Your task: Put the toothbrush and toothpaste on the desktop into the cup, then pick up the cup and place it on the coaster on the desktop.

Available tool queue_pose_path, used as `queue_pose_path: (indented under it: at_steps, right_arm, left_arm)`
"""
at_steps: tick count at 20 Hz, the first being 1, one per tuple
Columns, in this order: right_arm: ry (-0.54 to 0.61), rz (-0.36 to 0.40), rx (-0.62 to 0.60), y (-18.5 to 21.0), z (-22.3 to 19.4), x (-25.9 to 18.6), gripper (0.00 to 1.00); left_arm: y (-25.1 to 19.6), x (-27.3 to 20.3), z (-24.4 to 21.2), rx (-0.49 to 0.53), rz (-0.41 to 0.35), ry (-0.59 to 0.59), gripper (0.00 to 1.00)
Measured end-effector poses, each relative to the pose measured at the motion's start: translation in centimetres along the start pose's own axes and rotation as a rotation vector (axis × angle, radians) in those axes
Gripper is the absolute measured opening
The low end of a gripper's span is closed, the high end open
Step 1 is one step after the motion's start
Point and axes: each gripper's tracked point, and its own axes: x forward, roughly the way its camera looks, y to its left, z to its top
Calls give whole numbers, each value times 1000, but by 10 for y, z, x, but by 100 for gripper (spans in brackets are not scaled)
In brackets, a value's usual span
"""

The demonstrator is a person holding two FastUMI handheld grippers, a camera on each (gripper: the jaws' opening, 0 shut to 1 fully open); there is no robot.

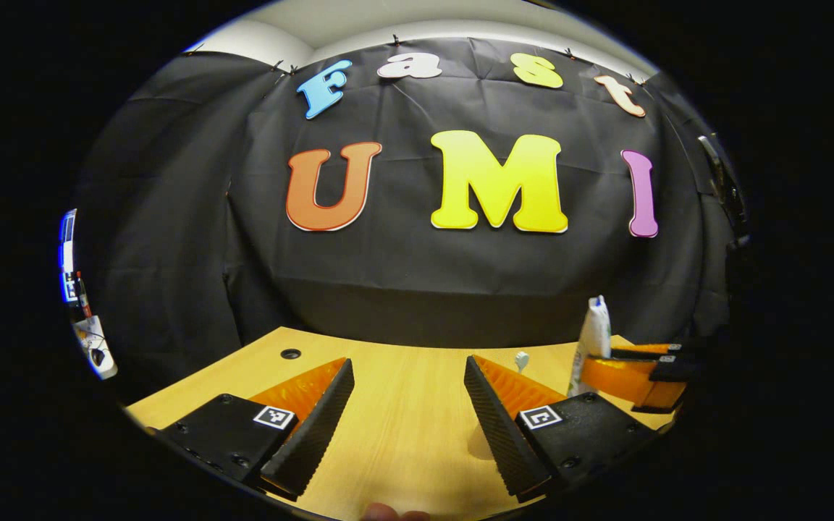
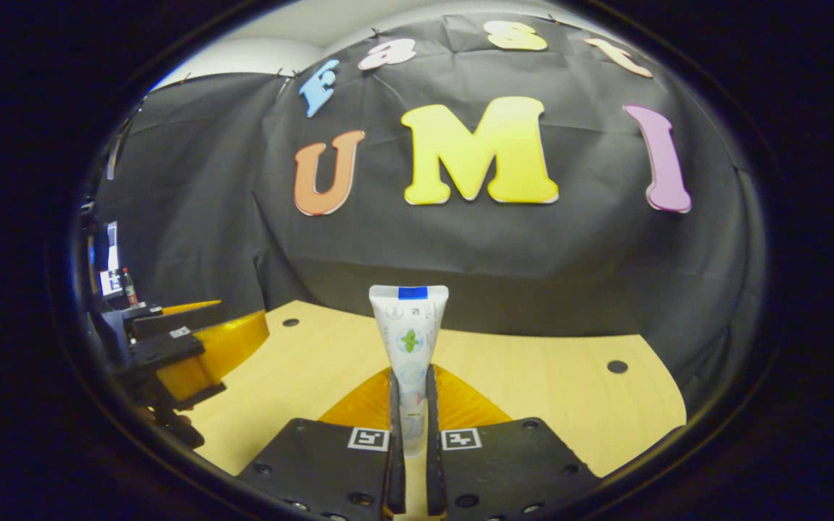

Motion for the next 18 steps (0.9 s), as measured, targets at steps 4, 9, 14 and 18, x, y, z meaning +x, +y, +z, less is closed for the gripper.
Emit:
queue_pose_path:
  at_steps: [4,9,14,18]
  right_arm:
    - [-50,2,-21,19,-4,37,11]
    - [-68,-34,7,17,-12,59,11]
    - [-44,-35,7,20,-24,58,12]
    - [-33,-40,2,21,-31,50,26]
  left_arm:
    - [22,-4,2,17,35,4,97]
    - [31,-3,5,24,50,4,87]
    - [29,0,4,20,42,7,96]
    - [27,3,2,17,37,6,96]
